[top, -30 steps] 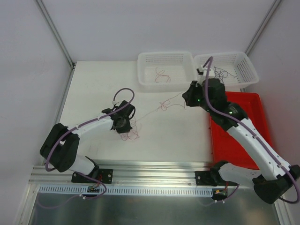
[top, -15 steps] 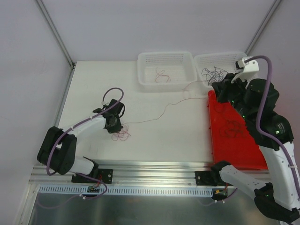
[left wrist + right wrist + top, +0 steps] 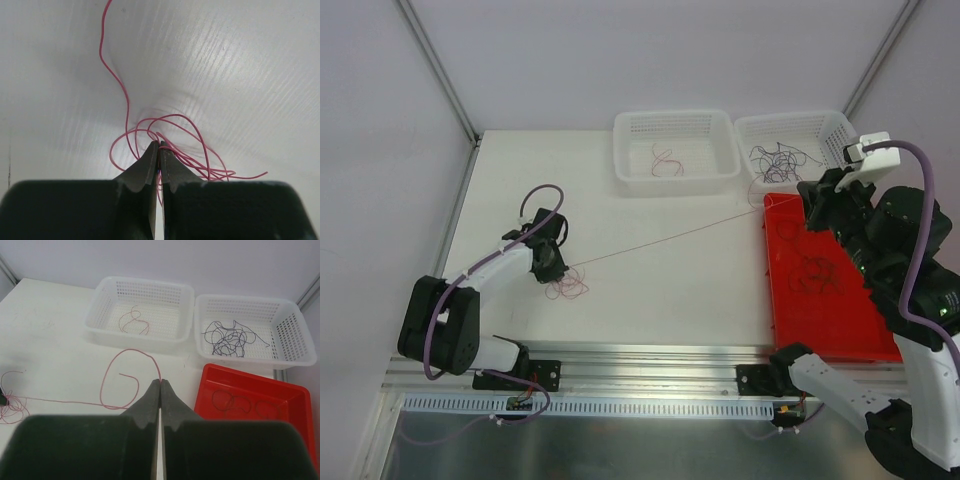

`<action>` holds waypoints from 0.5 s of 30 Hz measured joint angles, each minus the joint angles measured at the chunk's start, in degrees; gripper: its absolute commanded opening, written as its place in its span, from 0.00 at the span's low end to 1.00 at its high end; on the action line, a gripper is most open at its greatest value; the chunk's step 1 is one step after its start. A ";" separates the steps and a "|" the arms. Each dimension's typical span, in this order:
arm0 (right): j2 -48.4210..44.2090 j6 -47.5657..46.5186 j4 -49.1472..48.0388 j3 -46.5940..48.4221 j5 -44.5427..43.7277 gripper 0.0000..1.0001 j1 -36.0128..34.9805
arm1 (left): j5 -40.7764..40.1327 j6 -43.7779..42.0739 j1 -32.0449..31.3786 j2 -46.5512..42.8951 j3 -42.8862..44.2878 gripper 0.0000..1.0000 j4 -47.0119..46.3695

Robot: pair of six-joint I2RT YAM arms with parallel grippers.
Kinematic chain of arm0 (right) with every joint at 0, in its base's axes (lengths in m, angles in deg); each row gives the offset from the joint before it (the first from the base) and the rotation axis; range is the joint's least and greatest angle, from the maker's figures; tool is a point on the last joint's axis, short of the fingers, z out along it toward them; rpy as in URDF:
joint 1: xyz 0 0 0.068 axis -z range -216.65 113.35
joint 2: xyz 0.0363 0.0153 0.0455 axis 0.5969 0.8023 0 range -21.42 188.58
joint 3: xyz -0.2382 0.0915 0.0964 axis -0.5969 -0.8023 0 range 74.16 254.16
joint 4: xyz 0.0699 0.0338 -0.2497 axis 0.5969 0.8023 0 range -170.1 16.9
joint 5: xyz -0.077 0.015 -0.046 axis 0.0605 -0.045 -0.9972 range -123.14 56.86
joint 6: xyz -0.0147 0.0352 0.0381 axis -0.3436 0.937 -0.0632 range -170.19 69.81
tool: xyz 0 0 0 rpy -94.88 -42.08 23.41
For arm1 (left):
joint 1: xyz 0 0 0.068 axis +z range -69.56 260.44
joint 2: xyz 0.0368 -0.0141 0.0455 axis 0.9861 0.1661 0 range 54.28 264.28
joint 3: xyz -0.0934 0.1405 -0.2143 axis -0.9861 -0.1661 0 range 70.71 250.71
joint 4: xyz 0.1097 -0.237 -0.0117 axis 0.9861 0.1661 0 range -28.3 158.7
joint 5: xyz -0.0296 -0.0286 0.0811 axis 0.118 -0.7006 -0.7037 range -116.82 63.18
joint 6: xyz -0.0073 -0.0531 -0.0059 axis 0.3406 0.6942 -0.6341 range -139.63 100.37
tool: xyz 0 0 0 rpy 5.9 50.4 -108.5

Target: Untangle the cables

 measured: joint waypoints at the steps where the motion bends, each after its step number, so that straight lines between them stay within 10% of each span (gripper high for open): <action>1: 0.15 -0.13 0.00 0.00 -0.04 0.01 0.00 | 0.13 -0.11 0.04 0.00 0.00 0.00 0.02; 8: 2.67 0.66 -0.46 -2.16 2.21 0.01 0.07 | 2.03 -0.48 0.35 -1.14 -0.31 0.00 0.48; 15: 8.57 8.33 -4.33 -24.13 3.96 0.04 0.28 | 5.31 -3.21 -0.20 -5.44 -0.31 0.00 0.68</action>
